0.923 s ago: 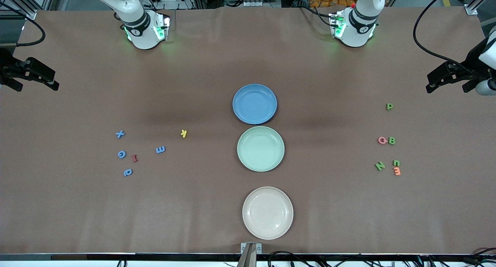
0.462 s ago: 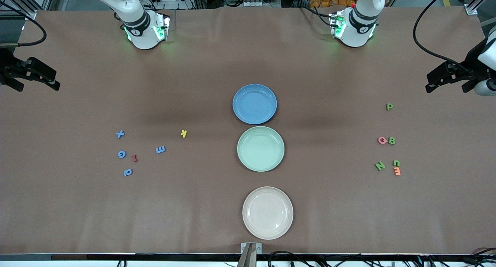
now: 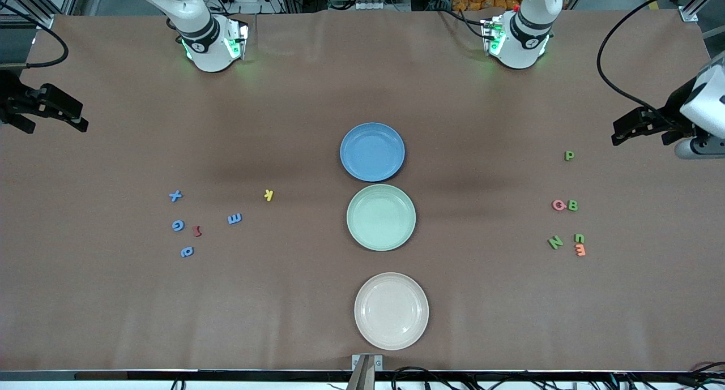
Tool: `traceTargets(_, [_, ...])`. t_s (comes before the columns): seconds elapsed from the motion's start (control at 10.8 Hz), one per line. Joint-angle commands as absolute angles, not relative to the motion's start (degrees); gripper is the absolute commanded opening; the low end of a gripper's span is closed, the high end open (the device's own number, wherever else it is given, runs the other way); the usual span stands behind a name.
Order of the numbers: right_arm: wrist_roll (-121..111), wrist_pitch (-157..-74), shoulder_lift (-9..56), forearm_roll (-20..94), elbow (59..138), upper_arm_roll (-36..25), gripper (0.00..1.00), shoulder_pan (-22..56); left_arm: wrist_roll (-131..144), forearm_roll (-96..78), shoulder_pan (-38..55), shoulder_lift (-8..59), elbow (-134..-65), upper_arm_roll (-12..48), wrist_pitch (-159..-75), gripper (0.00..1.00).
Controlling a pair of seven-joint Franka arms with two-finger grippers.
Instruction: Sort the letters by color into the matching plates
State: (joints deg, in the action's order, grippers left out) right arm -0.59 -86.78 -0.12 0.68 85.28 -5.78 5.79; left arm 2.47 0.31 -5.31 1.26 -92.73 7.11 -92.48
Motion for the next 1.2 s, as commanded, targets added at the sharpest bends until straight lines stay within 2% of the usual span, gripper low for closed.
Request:
traceTargets(0.0, [-0.4,-86.7,-0.5,1.1,86.0,-5.4,1.0,5.3,0.7,1.8,-6.9,1.5,-98.8,7.2,-99.4,1.0])
traceTargets(0.28, [-0.1,-89.7,-0.5,1.5,89.8,-5.4,1.0,5.1,0.7,3.8,-7.9,4.5,-104.8,7.2,-108.3,1.0])
traceTargets(1.11, [-16.7,-111.9,0.2,1.5,111.0,-5.4,1.0,2.1,1.0,7.7,-14.6,4.8,-123.3,7.5,-120.5,1.0])
